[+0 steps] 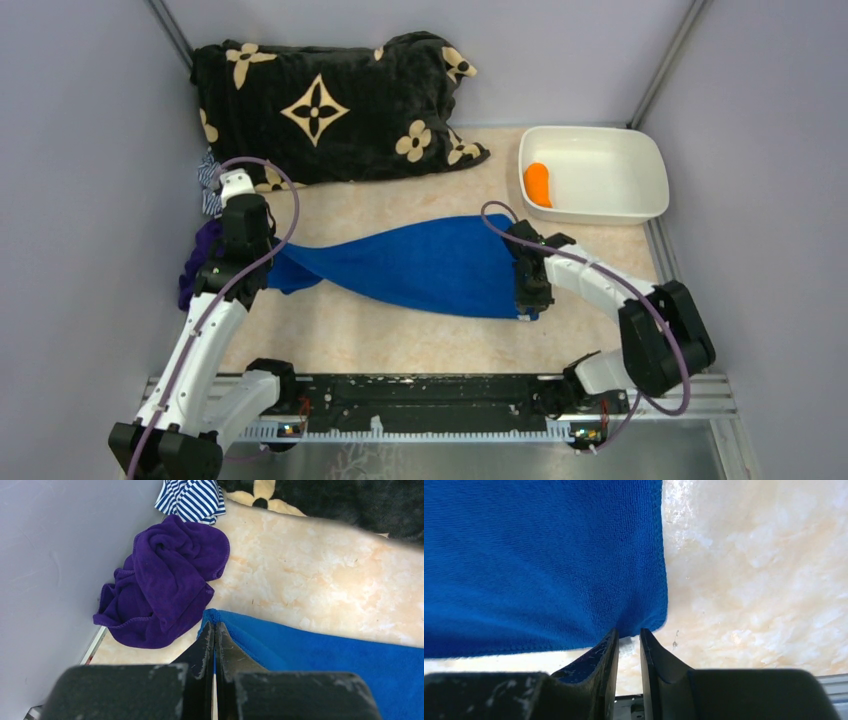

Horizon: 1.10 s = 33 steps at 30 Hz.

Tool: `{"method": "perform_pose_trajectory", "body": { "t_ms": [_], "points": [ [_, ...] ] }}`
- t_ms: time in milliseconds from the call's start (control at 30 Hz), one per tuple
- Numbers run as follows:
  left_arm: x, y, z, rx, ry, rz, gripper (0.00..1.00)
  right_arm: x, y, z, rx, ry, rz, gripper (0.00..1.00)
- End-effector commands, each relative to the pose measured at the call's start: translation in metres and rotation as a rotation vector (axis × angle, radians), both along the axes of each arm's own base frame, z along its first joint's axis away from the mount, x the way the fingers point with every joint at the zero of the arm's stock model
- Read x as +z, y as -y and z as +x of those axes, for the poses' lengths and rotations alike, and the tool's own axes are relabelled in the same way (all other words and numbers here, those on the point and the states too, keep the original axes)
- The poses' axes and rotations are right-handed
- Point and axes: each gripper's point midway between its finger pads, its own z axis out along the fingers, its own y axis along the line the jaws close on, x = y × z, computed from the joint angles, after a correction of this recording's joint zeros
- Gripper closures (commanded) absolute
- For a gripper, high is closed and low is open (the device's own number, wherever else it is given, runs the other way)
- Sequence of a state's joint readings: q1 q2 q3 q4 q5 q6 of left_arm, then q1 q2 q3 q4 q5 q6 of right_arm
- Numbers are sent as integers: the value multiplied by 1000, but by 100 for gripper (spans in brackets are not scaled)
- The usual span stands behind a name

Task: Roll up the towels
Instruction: Flatten out the towel at the center of the board.

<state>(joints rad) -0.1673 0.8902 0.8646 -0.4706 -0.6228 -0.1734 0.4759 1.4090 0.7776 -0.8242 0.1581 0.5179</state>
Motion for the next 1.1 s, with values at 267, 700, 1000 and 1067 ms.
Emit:
{"method": "perform_pose_trajectory", "body": {
  "t_ms": [267, 700, 1000, 1067],
  "points": [
    [1, 2, 2, -25, 20, -8, 100, 29, 0, 22, -133, 156, 105, 70],
    [1, 4, 2, -36, 26, -15, 100, -5, 4, -3, -217, 69, 93, 67],
    [0, 5, 2, -38, 25, -16, 100, -24, 8, -15, -259, 48, 88, 71],
    [-1, 5, 3, -39, 24, -17, 100, -29, 10, -18, -270, 49, 82, 73]
  ]
}}
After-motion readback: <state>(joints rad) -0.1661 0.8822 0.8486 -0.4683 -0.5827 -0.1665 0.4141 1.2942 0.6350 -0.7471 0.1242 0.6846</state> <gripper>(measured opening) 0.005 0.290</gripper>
